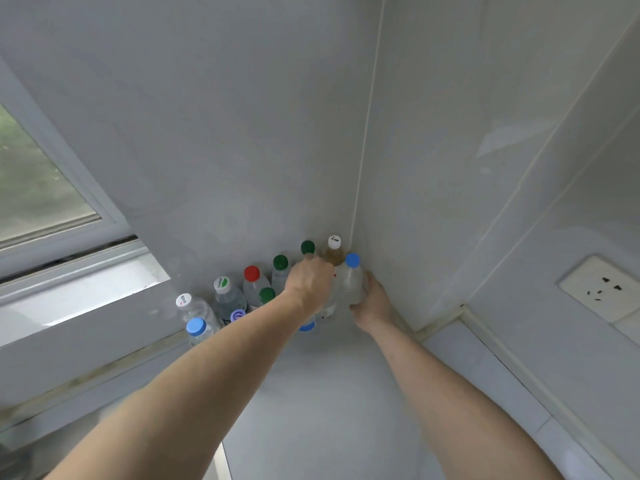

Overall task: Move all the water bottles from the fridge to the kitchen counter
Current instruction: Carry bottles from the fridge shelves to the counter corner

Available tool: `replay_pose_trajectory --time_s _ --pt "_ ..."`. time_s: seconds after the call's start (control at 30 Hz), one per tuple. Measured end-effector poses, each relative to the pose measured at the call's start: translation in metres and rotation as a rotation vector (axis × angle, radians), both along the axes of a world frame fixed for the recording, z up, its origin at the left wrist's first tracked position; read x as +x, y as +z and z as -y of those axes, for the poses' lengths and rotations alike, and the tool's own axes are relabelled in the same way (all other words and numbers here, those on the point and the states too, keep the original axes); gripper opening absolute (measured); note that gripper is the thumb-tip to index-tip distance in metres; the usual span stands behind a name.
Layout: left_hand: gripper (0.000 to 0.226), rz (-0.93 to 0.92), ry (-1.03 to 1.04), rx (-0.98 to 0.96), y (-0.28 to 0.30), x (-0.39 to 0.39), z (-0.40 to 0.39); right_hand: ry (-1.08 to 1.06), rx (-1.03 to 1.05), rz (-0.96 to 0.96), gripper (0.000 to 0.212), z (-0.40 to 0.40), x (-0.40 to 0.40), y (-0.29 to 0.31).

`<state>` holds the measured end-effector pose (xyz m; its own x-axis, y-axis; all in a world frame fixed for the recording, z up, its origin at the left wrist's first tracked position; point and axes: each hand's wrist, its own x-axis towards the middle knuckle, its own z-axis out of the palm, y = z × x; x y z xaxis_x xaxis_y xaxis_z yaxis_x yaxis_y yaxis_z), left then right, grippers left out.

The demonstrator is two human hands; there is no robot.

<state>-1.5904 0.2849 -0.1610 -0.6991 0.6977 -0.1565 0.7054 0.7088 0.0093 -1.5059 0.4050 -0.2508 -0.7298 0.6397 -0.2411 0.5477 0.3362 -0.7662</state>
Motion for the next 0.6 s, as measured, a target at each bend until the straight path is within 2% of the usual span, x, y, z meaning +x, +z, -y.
replay_pose_trajectory --time_s 0.07,0.1,0.17,0.2,0.47,0.6 --pt "0.040 -0.032 -0.068 -0.044 -0.002 0.005 0.008 -0.015 -0.001 -0.035 0.058 0.014 0.019 0.011" --pt "0.055 -0.051 -0.099 -0.054 -0.004 0.008 0.015 -0.014 -0.010 -0.053 0.065 0.022 0.029 0.016" --pt "0.082 -0.024 -0.106 0.003 -0.003 0.021 0.030 -0.014 -0.036 -0.051 0.073 0.037 0.051 0.032" --pt "0.085 0.012 -0.097 0.048 -0.003 0.029 0.038 -0.017 -0.047 -0.042 0.075 0.041 0.061 0.037" --pt "0.065 0.180 -0.084 0.393 0.013 0.124 0.123 0.022 -0.041 -0.063 0.078 0.067 0.162 0.062" --pt "0.058 0.250 -0.040 0.416 0.022 0.174 0.176 0.062 -0.083 -0.110 0.069 0.102 0.209 0.087"
